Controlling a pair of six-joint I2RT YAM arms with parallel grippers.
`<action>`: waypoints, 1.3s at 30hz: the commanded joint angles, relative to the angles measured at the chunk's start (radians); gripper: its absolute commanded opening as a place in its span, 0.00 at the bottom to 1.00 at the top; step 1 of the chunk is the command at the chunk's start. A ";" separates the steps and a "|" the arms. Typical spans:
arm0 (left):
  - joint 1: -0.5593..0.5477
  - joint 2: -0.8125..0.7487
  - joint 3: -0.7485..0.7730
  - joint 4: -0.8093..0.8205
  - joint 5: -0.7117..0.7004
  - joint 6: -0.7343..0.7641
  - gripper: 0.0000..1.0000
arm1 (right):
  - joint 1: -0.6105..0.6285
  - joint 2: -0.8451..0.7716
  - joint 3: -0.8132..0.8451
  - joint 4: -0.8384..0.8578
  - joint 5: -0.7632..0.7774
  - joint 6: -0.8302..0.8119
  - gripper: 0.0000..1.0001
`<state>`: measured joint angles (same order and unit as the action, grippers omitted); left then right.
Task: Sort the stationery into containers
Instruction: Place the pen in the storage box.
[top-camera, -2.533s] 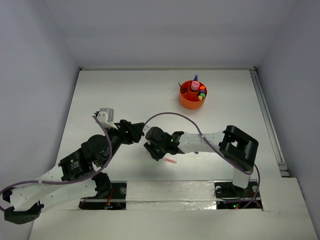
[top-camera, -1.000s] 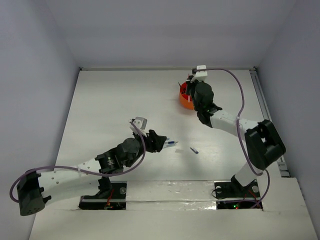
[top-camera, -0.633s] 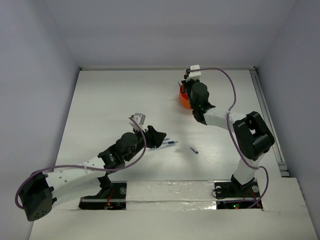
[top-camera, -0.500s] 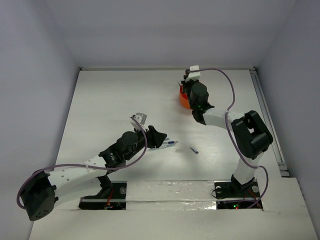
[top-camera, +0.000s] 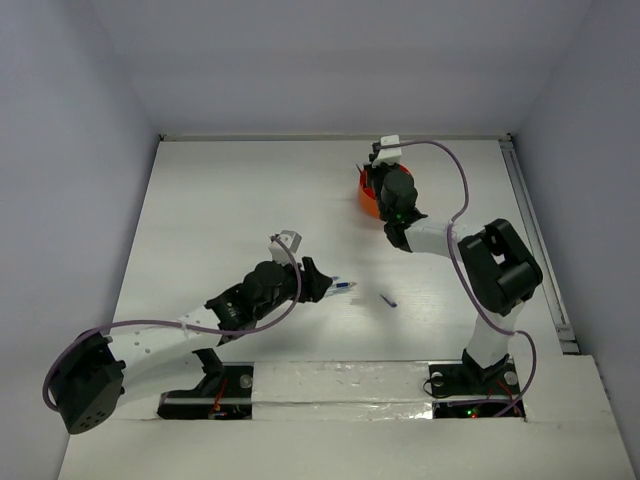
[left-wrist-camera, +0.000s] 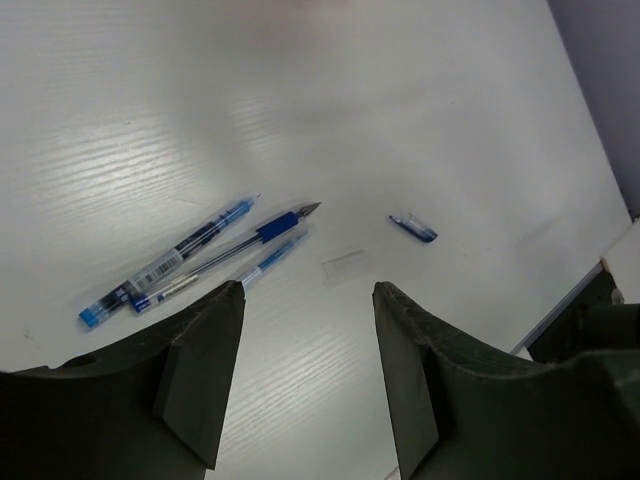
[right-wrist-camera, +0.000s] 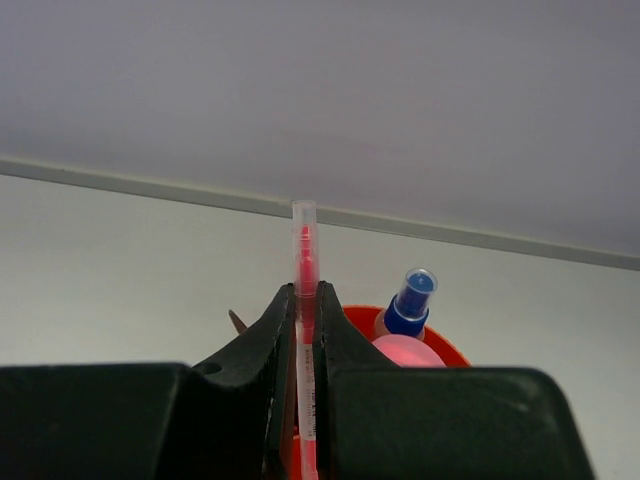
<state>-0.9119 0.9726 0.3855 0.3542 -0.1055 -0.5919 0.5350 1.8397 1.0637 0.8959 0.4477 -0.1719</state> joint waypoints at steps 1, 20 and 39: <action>0.005 0.021 0.030 -0.041 0.009 0.012 0.50 | -0.007 -0.019 -0.022 0.078 0.037 0.006 0.10; 0.005 0.072 0.079 -0.099 -0.008 0.060 0.43 | -0.007 -0.086 -0.057 0.026 0.017 0.046 0.38; -0.013 0.320 0.222 -0.230 -0.079 0.234 0.26 | -0.007 -0.491 -0.301 -0.204 -0.145 0.391 0.00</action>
<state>-0.9169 1.2659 0.5606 0.1616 -0.1658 -0.3935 0.5327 1.3884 0.7933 0.7116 0.3283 0.1577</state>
